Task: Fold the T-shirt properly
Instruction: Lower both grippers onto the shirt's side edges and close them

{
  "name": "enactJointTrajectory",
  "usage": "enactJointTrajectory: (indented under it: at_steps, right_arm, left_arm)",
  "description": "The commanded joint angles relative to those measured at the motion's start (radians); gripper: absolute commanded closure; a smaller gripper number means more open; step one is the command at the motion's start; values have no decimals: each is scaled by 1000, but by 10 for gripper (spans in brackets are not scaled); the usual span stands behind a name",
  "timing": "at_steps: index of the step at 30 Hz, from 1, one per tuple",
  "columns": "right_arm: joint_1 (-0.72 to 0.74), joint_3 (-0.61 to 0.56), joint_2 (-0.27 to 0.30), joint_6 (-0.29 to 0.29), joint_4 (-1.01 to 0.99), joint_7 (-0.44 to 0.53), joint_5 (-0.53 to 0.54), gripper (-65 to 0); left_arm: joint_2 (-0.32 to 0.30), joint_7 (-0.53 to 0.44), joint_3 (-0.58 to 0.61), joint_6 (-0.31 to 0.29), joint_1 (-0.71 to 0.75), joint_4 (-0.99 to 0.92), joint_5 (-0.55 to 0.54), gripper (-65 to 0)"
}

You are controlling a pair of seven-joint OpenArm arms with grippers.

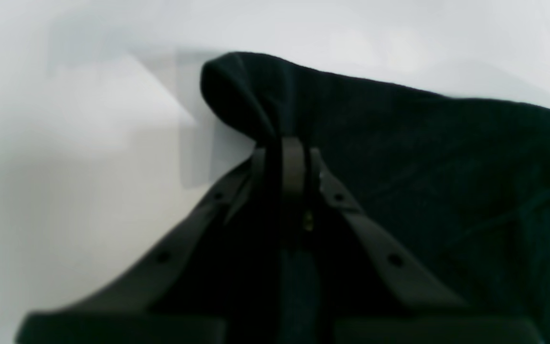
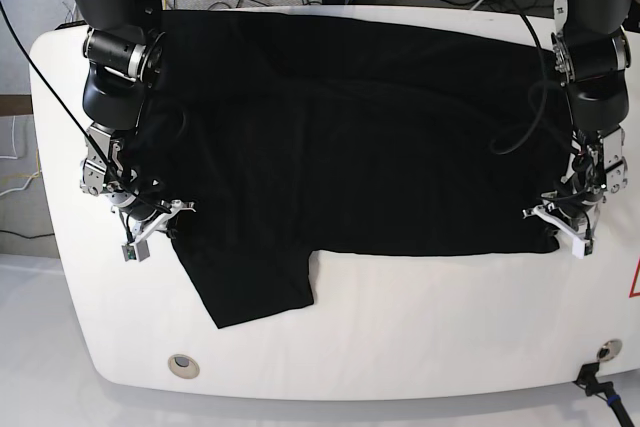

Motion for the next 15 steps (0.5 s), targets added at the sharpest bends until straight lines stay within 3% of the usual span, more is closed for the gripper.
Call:
enactJointTrajectory:
  at_steps: [1, 6, 15]
  right_arm:
    - [22, -1, 14, 1, 17, -8, -6, 0]
    - [22, -1, 14, 1, 107, -31, -5, 0]
    - [-30, 1, 13, 1, 434, -268, -3, 0]
  left_arm:
    - [-16, -19, -4, 0, -27, 34, -9, 0]
    - [-16, -17, -75, 0, 28, 161, -11, 0]
    - [-16, -11, -130, 0, 189, 417, -9, 0]
